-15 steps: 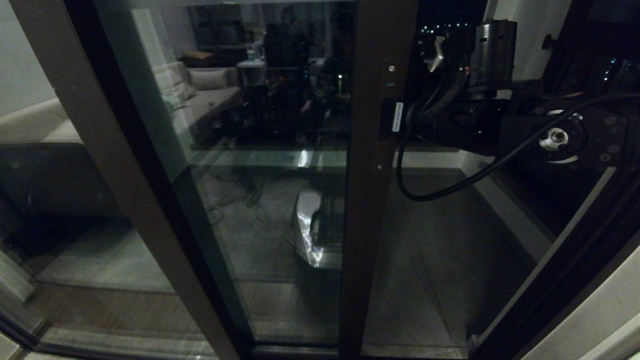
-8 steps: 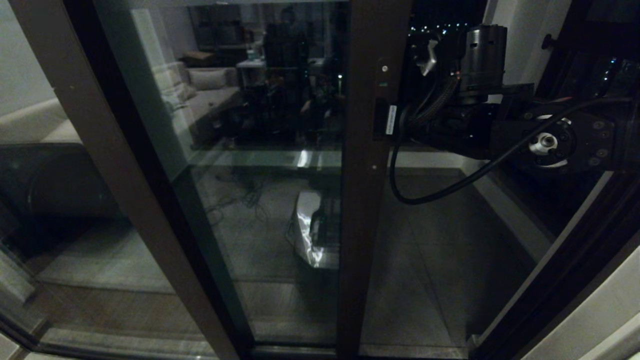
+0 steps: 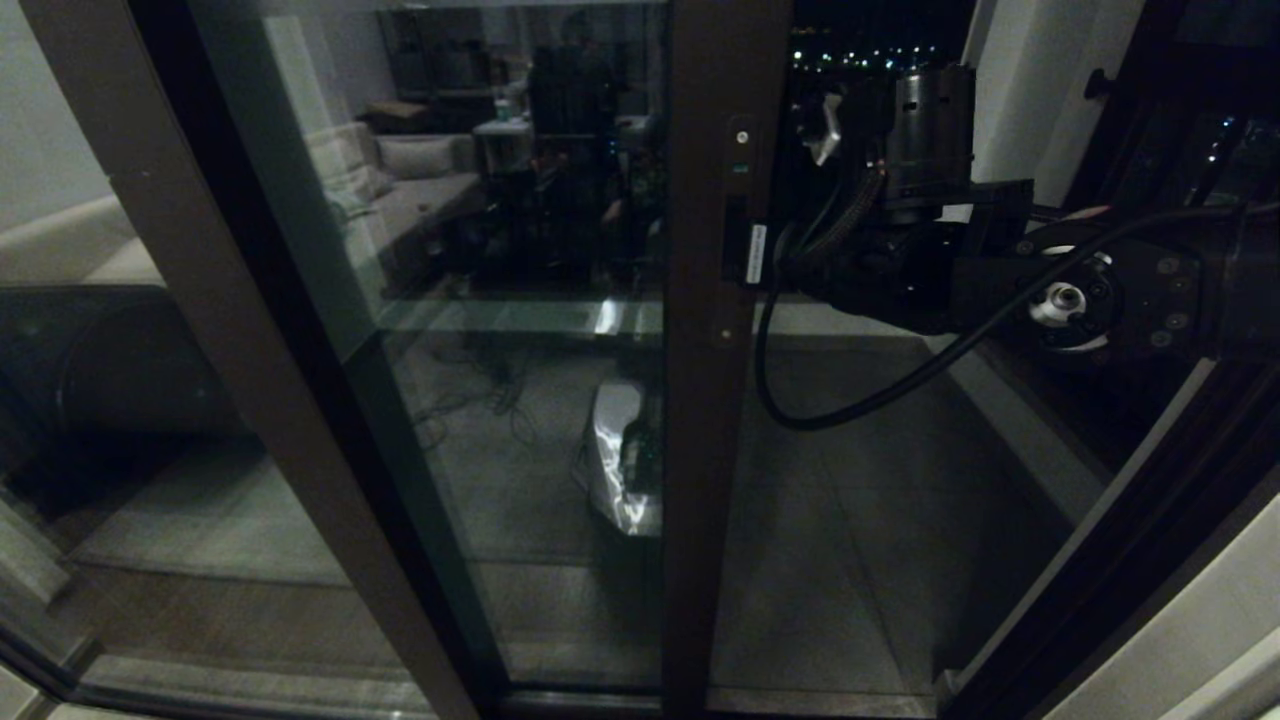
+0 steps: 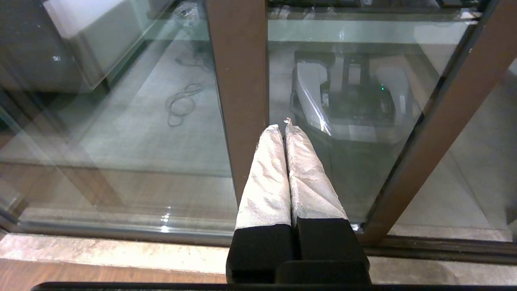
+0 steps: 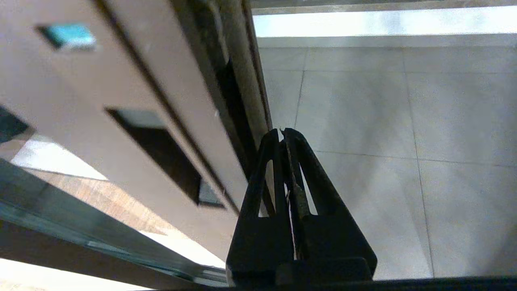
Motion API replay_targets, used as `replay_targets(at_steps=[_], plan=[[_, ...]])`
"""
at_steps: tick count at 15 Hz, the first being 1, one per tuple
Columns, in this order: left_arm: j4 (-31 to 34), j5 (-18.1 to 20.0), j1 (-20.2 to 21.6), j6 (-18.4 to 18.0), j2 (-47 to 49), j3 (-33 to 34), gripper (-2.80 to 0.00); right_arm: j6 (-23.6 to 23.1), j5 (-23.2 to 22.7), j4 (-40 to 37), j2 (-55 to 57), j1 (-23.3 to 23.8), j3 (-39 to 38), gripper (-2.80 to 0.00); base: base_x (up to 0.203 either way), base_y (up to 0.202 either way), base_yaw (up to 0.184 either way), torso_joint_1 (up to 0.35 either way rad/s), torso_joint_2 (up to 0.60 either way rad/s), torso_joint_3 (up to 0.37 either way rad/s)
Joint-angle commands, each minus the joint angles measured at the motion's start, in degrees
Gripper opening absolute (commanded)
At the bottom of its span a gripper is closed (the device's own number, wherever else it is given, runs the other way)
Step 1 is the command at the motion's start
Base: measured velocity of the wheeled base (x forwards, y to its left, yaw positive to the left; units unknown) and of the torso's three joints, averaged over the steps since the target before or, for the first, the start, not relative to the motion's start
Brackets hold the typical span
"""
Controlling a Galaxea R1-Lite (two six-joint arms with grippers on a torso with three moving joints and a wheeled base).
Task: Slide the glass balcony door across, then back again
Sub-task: Open the slid door
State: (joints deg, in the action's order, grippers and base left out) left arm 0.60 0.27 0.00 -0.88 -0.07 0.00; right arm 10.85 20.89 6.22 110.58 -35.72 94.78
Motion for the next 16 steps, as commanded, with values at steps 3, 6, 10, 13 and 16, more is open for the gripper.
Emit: replay_targets(at_steps=[3, 6, 10, 13, 16], plan=[[0.0, 0.0, 0.0, 0.0, 0.0, 0.1, -2.80, 0.1, 0.2, 0.1, -0.1, -1.2, 0.0, -2.80, 0.000, 0.000, 0.000, 0.000, 0.00, 0.000], [0.0, 0.0, 0.0, 0.0, 0.0, 0.1, -2.80, 1.2, 0.2, 0.1, -0.1, -2.4, 0.1, -2.80, 0.000, 0.000, 0.000, 0.000, 0.00, 0.000], [0.0, 0.0, 0.0, 0.0, 0.0, 0.1, -2.80, 2.7, 0.0, 2.2, 0.1, -3.6, 0.0, -2.80, 0.000, 0.000, 0.000, 0.000, 0.00, 0.000], [0.0, 0.0, 0.0, 0.0, 0.0, 0.1, -2.80, 3.2, 0.0, 2.2, -0.1, -3.7, 0.0, -2.80, 0.000, 0.000, 0.000, 0.000, 0.00, 0.000], [0.0, 0.0, 0.1, 0.0, 0.0, 0.1, -2.80, 2.6, 0.2, 1.0, -4.2, -2.8, -3.2, -2.80, 0.000, 0.000, 0.000, 0.000, 0.00, 0.000]])
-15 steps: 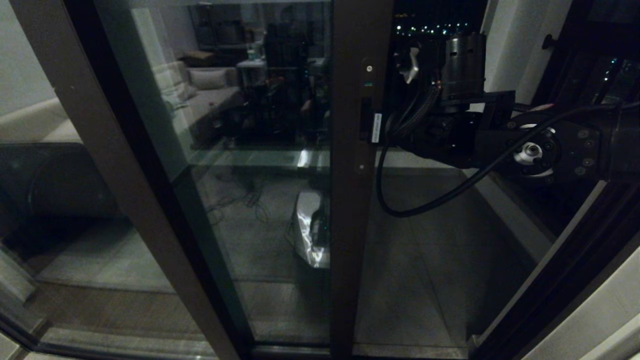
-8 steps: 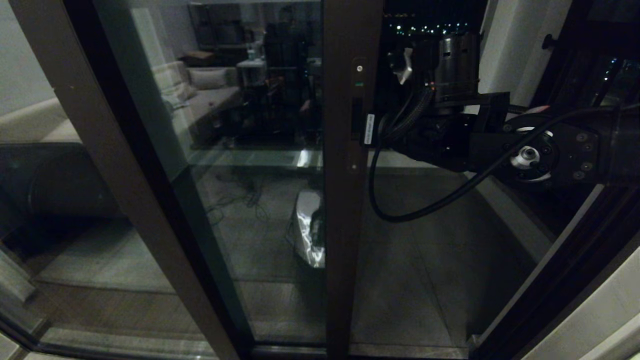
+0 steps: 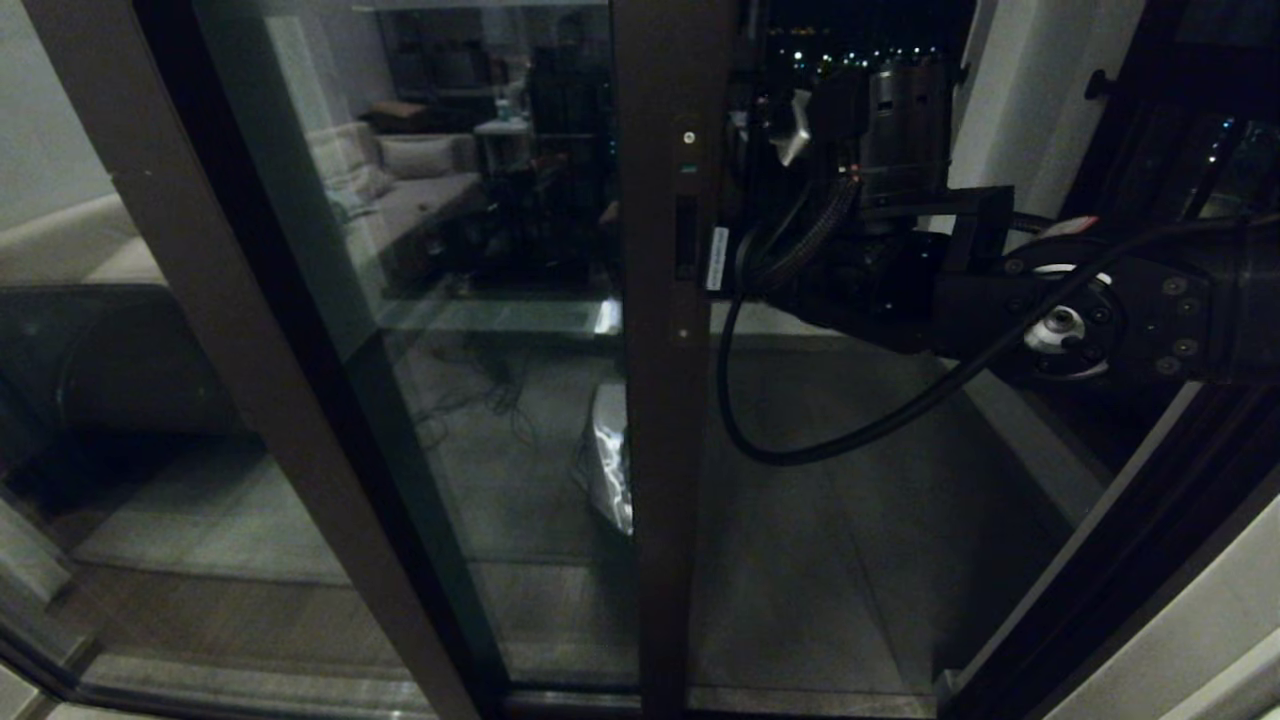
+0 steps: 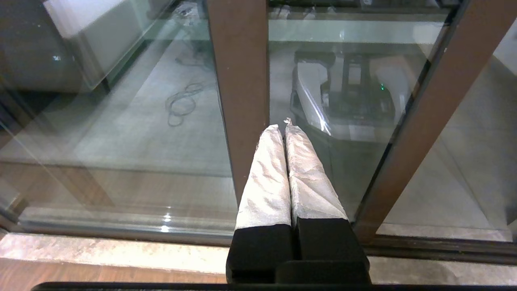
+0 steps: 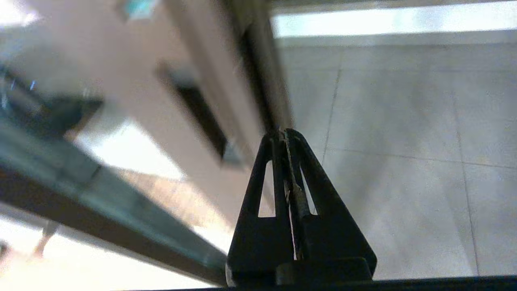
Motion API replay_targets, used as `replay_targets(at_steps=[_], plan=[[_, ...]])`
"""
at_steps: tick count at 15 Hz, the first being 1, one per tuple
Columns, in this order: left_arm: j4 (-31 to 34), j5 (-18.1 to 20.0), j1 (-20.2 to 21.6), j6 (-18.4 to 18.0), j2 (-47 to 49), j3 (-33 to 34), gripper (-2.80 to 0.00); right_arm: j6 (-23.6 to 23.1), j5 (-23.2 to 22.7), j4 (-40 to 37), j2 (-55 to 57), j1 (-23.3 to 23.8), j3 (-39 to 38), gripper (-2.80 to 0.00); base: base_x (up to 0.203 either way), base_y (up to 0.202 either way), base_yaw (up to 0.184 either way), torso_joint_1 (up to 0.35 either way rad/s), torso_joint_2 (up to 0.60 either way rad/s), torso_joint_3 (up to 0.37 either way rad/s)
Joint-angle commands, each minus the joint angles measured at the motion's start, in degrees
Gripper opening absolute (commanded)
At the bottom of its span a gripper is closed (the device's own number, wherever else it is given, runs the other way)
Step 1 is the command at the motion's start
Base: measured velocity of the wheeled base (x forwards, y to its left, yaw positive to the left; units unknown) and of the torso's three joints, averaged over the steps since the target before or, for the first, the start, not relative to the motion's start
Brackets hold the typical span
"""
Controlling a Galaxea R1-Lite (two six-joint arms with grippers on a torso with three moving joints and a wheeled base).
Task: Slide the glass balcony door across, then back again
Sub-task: Open the slid door
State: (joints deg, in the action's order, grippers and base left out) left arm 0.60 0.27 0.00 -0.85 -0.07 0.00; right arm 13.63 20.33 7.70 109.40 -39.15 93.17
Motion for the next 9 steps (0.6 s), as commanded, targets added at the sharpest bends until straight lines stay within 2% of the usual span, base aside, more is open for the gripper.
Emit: replay_targets(at_steps=[1, 3, 6, 7, 9], plan=[[0.0, 0.0, 0.1, 0.0, 0.0, 0.1, -2.80, -0.6, 0.7, -1.4, -5.7, 1.0, -3.3, -2.80, 0.000, 0.000, 0.000, 0.000, 0.00, 0.000], [-0.1, 0.0, 0.0, 0.0, 0.0, 0.1, -2.80, -0.9, 0.9, -3.4, -14.2, 1.5, -9.8, -2.80, 0.000, 0.000, 0.000, 0.000, 0.00, 0.000], [0.0, 0.0, 0.1, 0.0, 0.0, 0.1, -2.80, -1.2, 2.5, -6.0, -35.2, 1.8, -27.8, -2.80, 0.000, 0.000, 0.000, 0.000, 0.00, 0.000], [0.0, 0.0, 0.0, 0.0, 0.0, 0.1, -2.80, -1.7, 3.0, -8.0, -43.0, 1.9, -32.9, -2.80, 0.000, 0.000, 0.000, 0.000, 0.00, 0.000], [0.0, 0.0, 0.0, 0.0, 0.0, 0.1, -2.80, -3.1, 3.9, -17.3, -59.1, 3.9, -39.0, -2.80, 0.000, 0.000, 0.000, 0.000, 0.00, 0.000]])
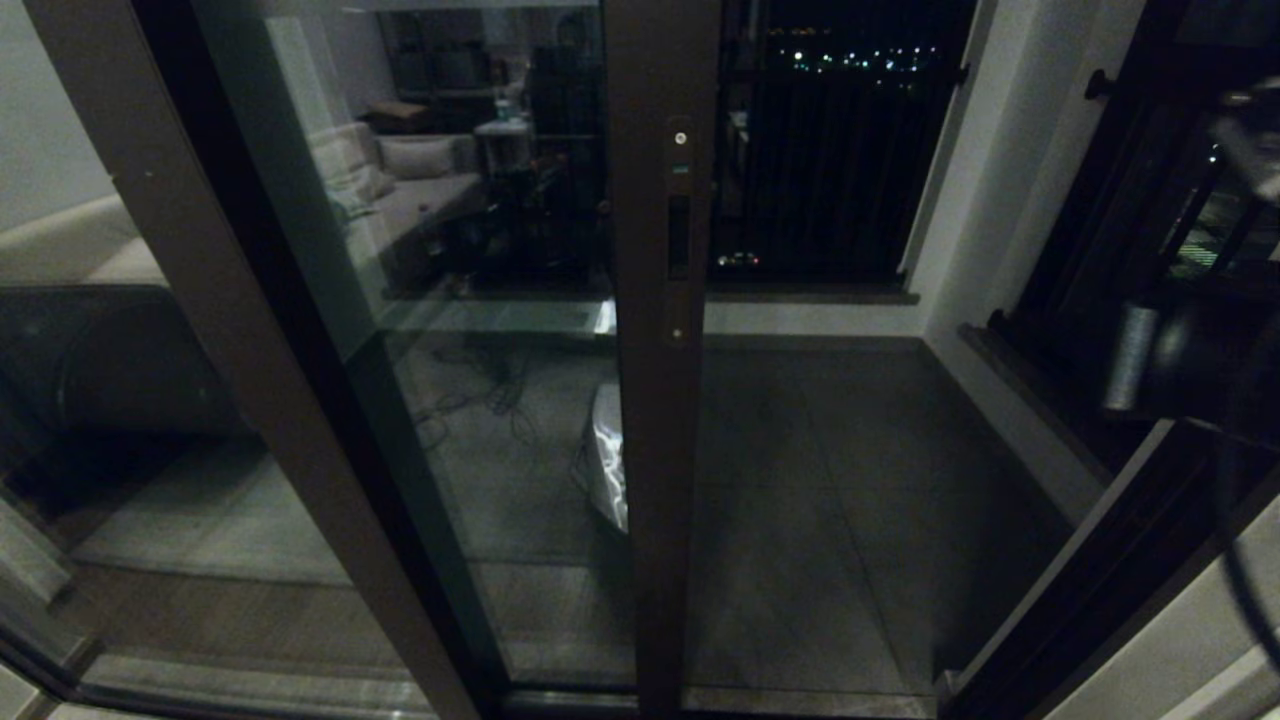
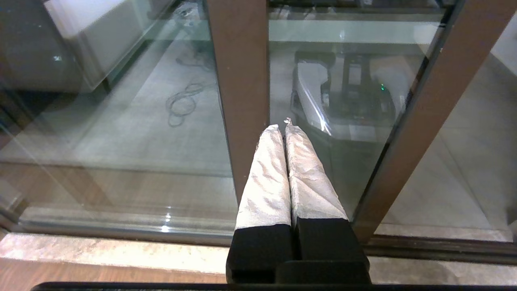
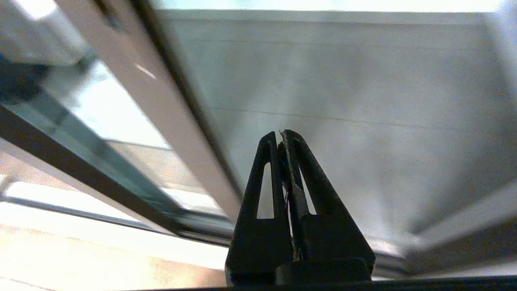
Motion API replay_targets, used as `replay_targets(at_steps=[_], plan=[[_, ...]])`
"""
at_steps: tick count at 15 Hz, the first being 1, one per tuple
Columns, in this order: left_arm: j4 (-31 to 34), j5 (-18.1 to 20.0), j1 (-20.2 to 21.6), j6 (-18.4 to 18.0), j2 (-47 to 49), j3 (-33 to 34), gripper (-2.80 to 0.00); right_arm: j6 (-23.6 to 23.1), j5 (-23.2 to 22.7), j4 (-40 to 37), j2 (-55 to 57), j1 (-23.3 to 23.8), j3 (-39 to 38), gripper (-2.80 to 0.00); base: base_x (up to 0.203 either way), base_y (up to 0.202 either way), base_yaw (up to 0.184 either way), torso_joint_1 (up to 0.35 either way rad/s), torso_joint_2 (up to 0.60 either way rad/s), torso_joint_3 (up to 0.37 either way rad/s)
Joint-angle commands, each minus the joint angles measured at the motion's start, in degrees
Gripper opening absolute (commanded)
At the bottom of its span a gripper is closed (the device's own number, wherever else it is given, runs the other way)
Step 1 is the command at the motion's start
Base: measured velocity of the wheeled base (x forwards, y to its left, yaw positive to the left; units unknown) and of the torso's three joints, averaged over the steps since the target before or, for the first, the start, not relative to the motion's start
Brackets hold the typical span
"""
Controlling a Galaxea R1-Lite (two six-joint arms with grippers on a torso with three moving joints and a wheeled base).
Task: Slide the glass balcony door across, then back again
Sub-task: Open the slid door
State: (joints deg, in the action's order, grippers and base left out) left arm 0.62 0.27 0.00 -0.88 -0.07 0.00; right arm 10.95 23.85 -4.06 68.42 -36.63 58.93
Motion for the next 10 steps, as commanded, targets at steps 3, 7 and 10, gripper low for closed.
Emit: replay_targets(at_steps=[3, 7, 10], plan=[[0.0, 0.0, 0.0, 0.0, 0.1, 0.1, -2.80, -7.8, 1.1, -20.6, -37.6, 15.6, -6.9, -2.80, 0.000, 0.000, 0.000, 0.000, 0.00, 0.000], [0.0, 0.0, 0.0, 0.0, 0.0, 0.1, -2.80, -23.2, 0.6, -29.2, -52.6, 29.6, -5.4, -2.80, 0.000, 0.000, 0.000, 0.000, 0.00, 0.000], [0.0, 0.0, 0.0, 0.0, 0.0, 0.1, -2.80, -24.1, 0.2, -33.1, -52.5, 31.9, -0.9, -2.80, 0.000, 0.000, 0.000, 0.000, 0.00, 0.000]])
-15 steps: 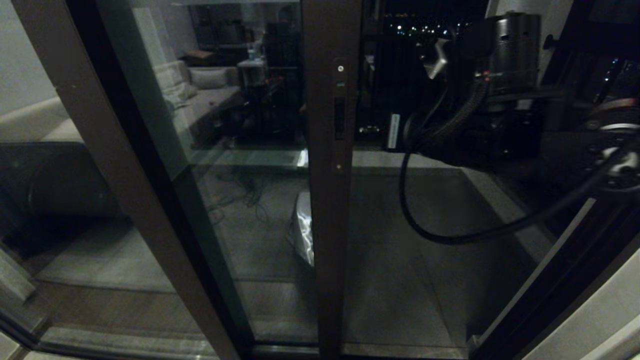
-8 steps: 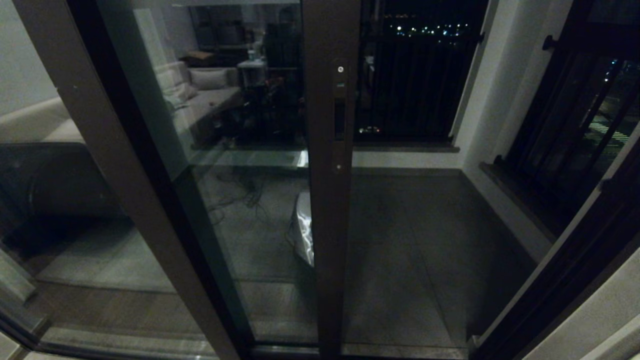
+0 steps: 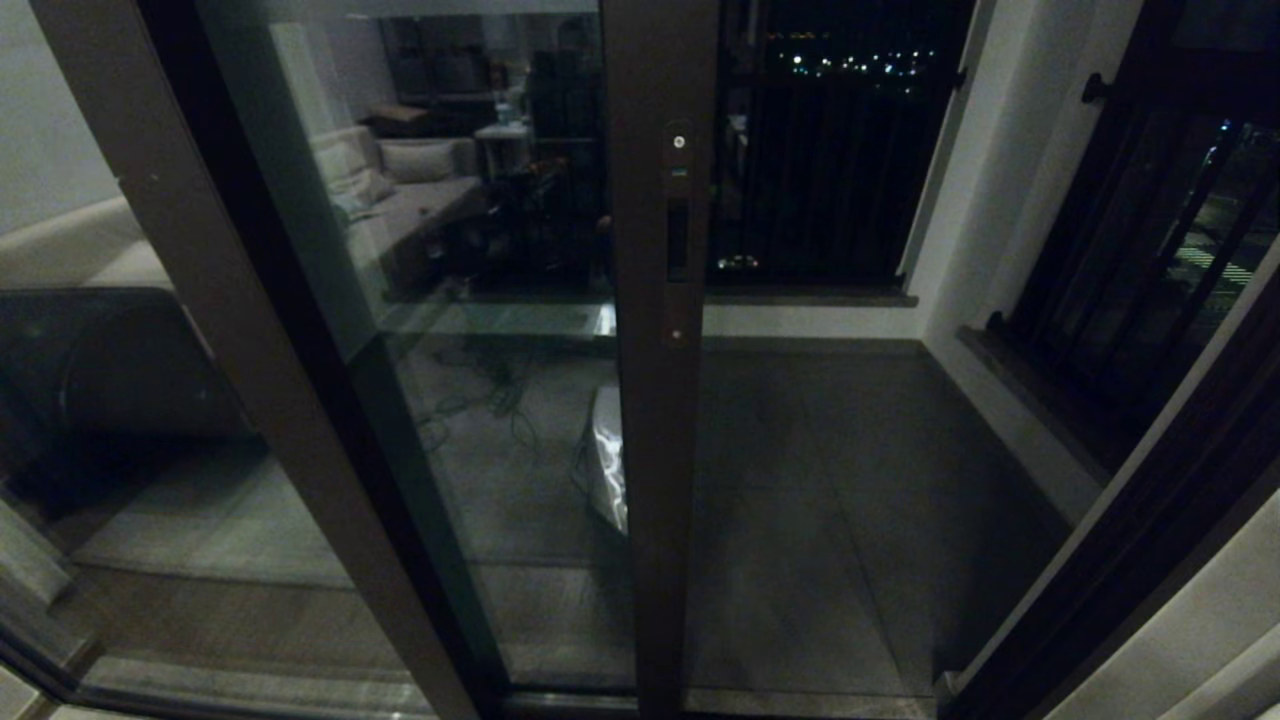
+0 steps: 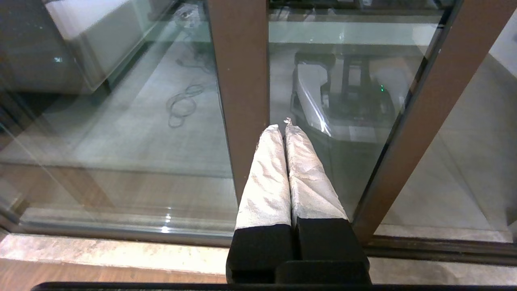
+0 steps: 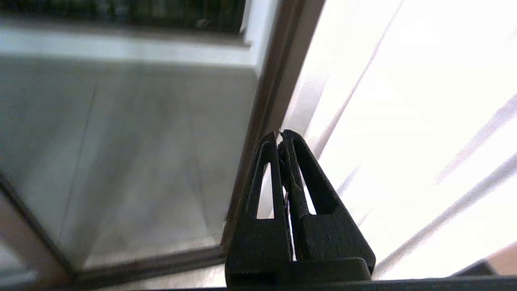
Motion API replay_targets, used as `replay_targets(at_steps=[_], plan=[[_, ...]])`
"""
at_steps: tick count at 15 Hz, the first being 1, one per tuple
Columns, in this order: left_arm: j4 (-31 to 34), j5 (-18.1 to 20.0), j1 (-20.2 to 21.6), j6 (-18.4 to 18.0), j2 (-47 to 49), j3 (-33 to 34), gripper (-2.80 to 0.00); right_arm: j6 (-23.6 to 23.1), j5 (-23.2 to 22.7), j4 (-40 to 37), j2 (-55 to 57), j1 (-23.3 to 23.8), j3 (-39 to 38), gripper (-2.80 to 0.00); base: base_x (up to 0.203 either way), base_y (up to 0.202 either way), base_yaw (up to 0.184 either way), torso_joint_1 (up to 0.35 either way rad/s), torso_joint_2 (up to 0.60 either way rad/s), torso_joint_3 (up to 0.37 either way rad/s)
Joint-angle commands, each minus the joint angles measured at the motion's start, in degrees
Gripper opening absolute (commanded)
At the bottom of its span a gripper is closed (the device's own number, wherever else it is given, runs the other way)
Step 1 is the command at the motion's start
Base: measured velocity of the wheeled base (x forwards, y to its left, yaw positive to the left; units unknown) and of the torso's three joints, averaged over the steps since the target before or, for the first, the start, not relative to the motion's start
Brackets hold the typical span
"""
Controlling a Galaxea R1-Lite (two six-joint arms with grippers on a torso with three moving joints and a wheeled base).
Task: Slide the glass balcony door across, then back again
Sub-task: Open the slid door
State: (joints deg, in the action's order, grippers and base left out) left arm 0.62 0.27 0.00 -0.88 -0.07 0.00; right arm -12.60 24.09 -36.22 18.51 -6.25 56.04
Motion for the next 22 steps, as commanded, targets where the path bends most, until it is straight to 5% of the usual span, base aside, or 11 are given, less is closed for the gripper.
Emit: replay_targets(at_steps=[1, 5, 7, 11, 14, 16, 22], plan=[[0.0, 0.0, 0.0, 0.0, 0.0, 0.1, -2.80, -0.9, -1.0, -1.6, -2.6, 3.6, 2.5, -2.80, 0.000, 0.000, 0.000, 0.000, 0.00, 0.000], [0.0, 0.0, 0.0, 0.0, 0.0, 0.1, -2.80, -1.4, -9.3, -5.3, -14.8, 6.1, -4.2, -2.80, 0.000, 0.000, 0.000, 0.000, 0.00, 0.000], [-0.1, 0.0, 0.0, 0.0, 0.0, 0.1, -2.80, 2.6, -13.9, -9.3, -18.9, 6.2, -9.3, -2.80, 0.000, 0.000, 0.000, 0.000, 0.00, 0.000], [0.0, 0.0, 0.0, 0.0, 0.0, 0.1, -2.80, 7.4, -27.0, -4.0, -18.6, 6.3, -29.4, -2.80, 0.000, 0.000, 0.000, 0.000, 0.00, 0.000], [0.0, 0.0, 0.0, 0.0, 0.0, 0.1, -2.80, 8.2, -26.1, 21.3, -18.5, 6.3, -49.7, -2.80, 0.000, 0.000, 0.000, 0.000, 0.00, 0.000], [-0.1, 0.0, 0.0, 0.0, 0.0, 0.1, -2.80, 8.3, -25.4, 36.0, -18.5, 6.3, -54.4, -2.80, 0.000, 0.000, 0.000, 0.000, 0.00, 0.000], [-0.1, 0.0, 0.0, 0.0, 0.0, 0.1, -2.80, 12.0, -24.4, 35.2, -18.5, 6.3, -55.7, -2.80, 0.000, 0.000, 0.000, 0.000, 0.00, 0.000]])
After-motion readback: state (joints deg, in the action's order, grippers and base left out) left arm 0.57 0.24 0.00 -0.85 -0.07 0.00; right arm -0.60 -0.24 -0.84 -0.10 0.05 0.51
